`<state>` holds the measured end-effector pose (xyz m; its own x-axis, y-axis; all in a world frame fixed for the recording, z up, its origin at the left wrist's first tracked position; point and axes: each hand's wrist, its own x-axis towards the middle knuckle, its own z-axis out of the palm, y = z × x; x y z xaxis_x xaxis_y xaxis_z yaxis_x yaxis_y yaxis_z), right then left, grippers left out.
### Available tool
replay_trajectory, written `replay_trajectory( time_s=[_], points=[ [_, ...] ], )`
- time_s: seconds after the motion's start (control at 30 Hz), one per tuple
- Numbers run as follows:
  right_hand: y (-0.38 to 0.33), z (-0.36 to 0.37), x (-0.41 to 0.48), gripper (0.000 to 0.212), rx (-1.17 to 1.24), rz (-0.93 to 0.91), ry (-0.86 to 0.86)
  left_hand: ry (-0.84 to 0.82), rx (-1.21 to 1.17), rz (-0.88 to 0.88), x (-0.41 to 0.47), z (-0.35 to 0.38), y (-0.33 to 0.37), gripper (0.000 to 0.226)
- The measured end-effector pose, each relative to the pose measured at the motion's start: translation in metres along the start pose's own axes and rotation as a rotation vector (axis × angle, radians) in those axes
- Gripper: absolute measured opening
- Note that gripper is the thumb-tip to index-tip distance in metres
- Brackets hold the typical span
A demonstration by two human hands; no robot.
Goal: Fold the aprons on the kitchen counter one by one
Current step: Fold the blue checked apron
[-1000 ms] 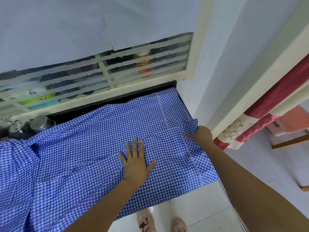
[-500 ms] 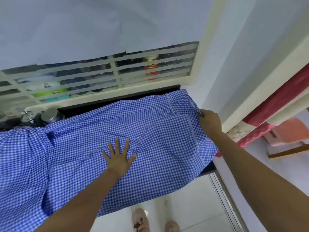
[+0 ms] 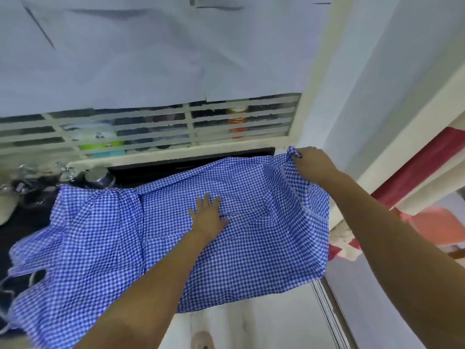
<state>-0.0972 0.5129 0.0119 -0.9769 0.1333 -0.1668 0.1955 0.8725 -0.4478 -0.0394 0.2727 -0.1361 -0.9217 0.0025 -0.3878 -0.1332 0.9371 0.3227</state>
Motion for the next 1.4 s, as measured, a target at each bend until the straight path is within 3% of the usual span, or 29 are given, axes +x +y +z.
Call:
replay_trajectory(
  time_s=[0.13, 0.23, 0.37, 0.53, 0.63, 0.73, 0.83, 0.9, 0.93, 1.0, 1.07, 1.13, 1.23, 1.3, 1.4],
  points=[
    [-0.051, 0.021, -0.023, 0.031, -0.099, -0.156, -0.093, 0.129, -0.066, -0.393, -0.050, -0.035, -0.101, 0.098],
    [-0.090, 0.047, -0.049, 0.034, -0.095, -0.240, -0.171, 0.138, -0.140, -0.555, -0.091, -0.039, -0.197, 0.090],
    [-0.136, 0.090, -0.091, 0.043, -0.032, -0.313, -0.352, 0.149, -0.129, -0.522, -0.152, -0.025, -0.253, 0.071],
    [-0.167, 0.142, -0.129, 0.042, -0.077, -0.463, -0.337, -0.060, -0.197, -0.426, -0.197, -0.009, -0.269, 0.064],
    [-0.192, 0.165, -0.145, 0.039, -0.066, -0.453, -0.327, -0.039, -0.365, -0.442, -0.201, 0.003, -0.283, 0.064],
    [-0.240, 0.188, -0.160, 0.046, -0.118, -0.483, -0.203, 0.031, -0.543, -0.430, -0.200, 0.002, -0.296, 0.057],
    [-0.299, 0.219, -0.191, 0.053, -0.231, -0.578, -0.147, 0.032, -0.981, -0.476, -0.206, -0.011, -0.310, 0.040],
    [-0.335, 0.245, -0.214, 0.059, -0.353, -0.668, -0.132, 0.025, -1.300, -0.524, -0.209, -0.020, -0.323, 0.047],
    [-0.349, 0.262, -0.224, 0.061, -0.320, -0.692, -0.192, 0.033, -1.417, -0.540, -0.209, -0.022, -0.332, 0.058],
    [-0.370, 0.299, -0.241, 0.067, -0.076, -0.627, -0.515, 0.059, -1.633, -0.582, -0.207, -0.024, -0.355, 0.079],
    [-0.374, 0.331, -0.258, 0.071, 0.078, -0.394, -0.930, 0.099, -1.777, -0.617, -0.207, -0.023, -0.373, 0.089],
    [-0.368, 0.347, -0.263, 0.055, 0.242, -0.134, -1.166, 0.158, -1.756, -0.696, -0.210, -0.026, -0.378, 0.078],
    [-0.363, 0.354, -0.251, 0.023, 0.198, -0.137, -1.178, 0.223, -1.613, -0.765, -0.207, -0.024, -0.386, 0.071],
    [-0.364, 0.352, -0.240, 0.033, 0.070, -0.156, -1.163, 0.199, -1.490, -0.787, -0.201, -0.022, -0.392, 0.082],
    [-0.366, 0.347, -0.225, 0.042, -0.180, -0.322, -1.187, 0.211, -1.281, -0.765, -0.196, -0.026, -0.389, 0.055]
  ],
)
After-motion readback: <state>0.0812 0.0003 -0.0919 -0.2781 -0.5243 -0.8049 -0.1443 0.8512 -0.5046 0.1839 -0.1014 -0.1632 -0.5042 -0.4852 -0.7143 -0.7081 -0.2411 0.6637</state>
